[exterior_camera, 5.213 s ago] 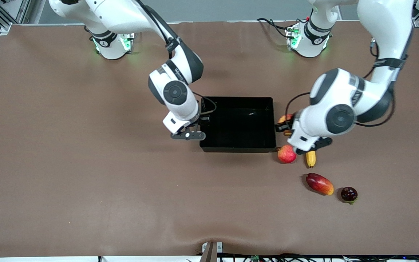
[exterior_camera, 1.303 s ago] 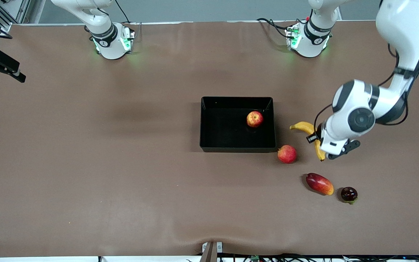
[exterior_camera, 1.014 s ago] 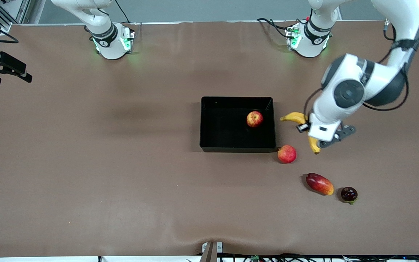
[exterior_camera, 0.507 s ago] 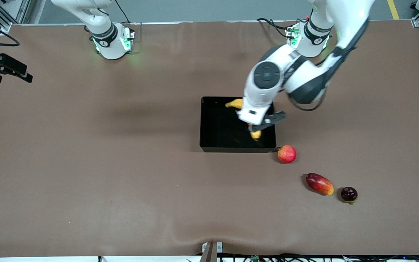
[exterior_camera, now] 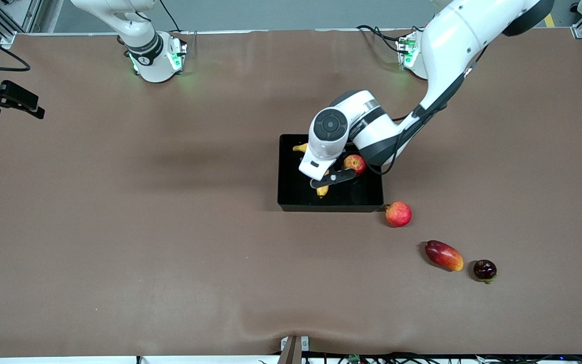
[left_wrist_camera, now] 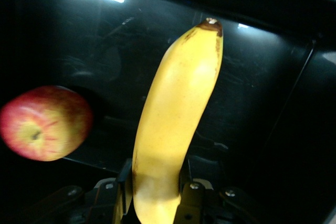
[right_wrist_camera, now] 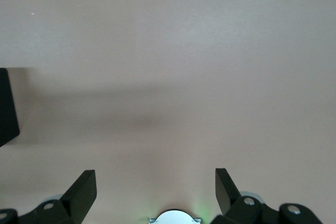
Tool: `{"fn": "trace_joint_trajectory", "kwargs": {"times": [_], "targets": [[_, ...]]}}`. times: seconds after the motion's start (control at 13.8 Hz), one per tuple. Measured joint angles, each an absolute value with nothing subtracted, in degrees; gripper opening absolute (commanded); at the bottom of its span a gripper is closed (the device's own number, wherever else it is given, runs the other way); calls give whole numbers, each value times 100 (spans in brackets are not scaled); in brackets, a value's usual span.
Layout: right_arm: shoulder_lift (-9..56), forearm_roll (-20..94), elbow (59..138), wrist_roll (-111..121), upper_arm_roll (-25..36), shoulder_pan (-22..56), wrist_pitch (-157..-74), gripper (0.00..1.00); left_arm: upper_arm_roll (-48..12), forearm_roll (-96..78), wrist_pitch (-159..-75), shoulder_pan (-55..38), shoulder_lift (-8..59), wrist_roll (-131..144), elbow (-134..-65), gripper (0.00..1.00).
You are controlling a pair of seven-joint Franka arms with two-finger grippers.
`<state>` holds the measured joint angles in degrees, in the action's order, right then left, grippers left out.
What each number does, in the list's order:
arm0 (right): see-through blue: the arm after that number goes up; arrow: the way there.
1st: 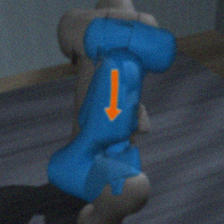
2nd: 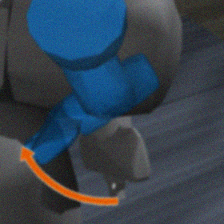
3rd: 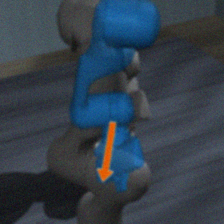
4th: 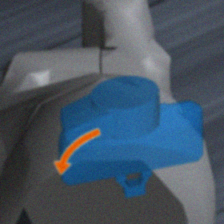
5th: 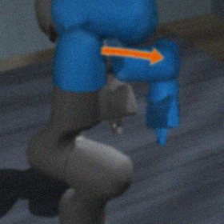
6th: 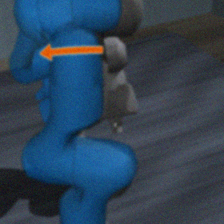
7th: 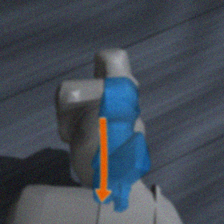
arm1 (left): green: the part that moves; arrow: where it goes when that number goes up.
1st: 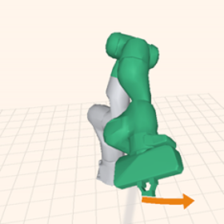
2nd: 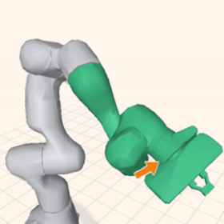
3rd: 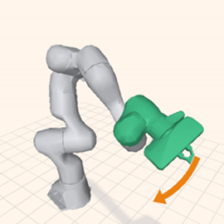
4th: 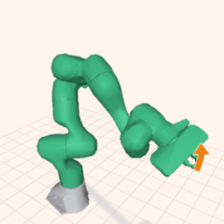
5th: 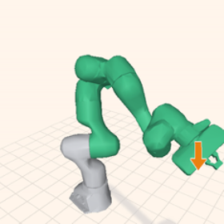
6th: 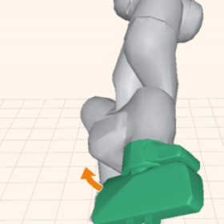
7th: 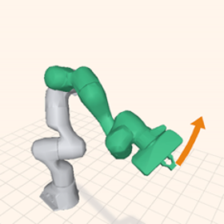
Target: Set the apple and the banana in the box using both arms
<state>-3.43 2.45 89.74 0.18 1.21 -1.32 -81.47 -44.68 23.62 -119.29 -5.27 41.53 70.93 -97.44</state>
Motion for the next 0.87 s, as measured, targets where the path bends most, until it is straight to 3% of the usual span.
{"fn": "trace_joint_trajectory", "kwargs": {"times": [0.29,0.36,0.51,0.87], "targets": [[-343,400,8974,18,132,-131,-8217,100,-3934,2618,-12381,-1082,4356,7091,-9721,0],[-343,415,8973,18,136,-131,-8270,100,-3742,2620,-12577,-1268,4417,7090,-9720,8],[-342,430,8974,18,131,-131,-8476,100,-3398,2621,-12829,-1569,4507,7059,-9699,100],[-318,430,8985,18,128,-130,-8258,100,-3193,2799,-12740,-1517,4394,6964,-9256,100]]}}
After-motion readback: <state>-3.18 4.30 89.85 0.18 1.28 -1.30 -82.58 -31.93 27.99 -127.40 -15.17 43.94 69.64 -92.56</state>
